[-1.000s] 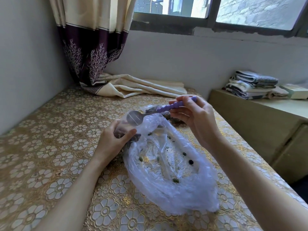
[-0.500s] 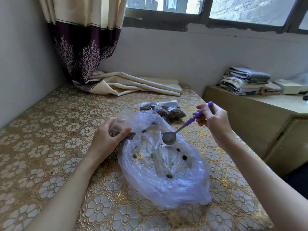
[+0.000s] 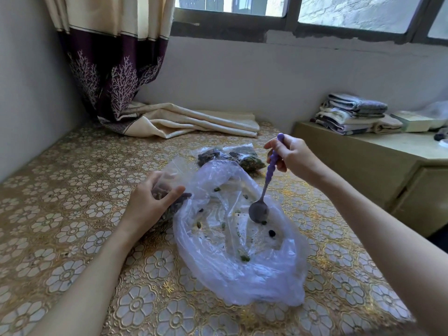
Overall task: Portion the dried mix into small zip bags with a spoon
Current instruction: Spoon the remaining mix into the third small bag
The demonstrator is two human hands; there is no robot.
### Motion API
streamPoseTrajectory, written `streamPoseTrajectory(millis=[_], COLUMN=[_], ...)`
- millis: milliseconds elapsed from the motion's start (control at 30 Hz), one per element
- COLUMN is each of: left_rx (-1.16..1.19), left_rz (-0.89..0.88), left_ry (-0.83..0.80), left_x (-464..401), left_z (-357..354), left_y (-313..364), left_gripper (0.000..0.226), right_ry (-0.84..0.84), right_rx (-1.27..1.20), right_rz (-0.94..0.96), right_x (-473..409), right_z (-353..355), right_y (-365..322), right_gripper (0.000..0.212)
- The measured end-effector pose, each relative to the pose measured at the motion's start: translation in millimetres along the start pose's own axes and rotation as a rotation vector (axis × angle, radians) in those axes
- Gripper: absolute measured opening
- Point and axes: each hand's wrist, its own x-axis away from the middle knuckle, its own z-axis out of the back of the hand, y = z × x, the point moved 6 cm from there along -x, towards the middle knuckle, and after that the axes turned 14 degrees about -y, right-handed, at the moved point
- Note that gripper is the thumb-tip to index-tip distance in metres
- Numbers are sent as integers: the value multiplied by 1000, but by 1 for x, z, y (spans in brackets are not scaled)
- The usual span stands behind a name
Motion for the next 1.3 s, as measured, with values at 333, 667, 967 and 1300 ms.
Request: streamPoseTrajectory(millis=[333, 667, 967, 1300], left_rx=[-48, -54, -76, -52], left_rz=[0, -9, -15, -25], left_ry=[7, 4, 0, -41], left_x=[1, 1, 1, 2], left_z=[0, -1, -2, -5], left_y=[1, 3, 6, 8], left_gripper=[38, 37, 38, 52], right_ry=[-356, -402, -50, 355], right_rx=[-44, -172, -397, -592], right_rz=[-224, -365, -295, -39], right_x=[2, 8, -6, -21], right_z=[-25, -24, -3, -7], right_y=[24, 46, 46, -18], right_gripper=[28, 25, 23, 30])
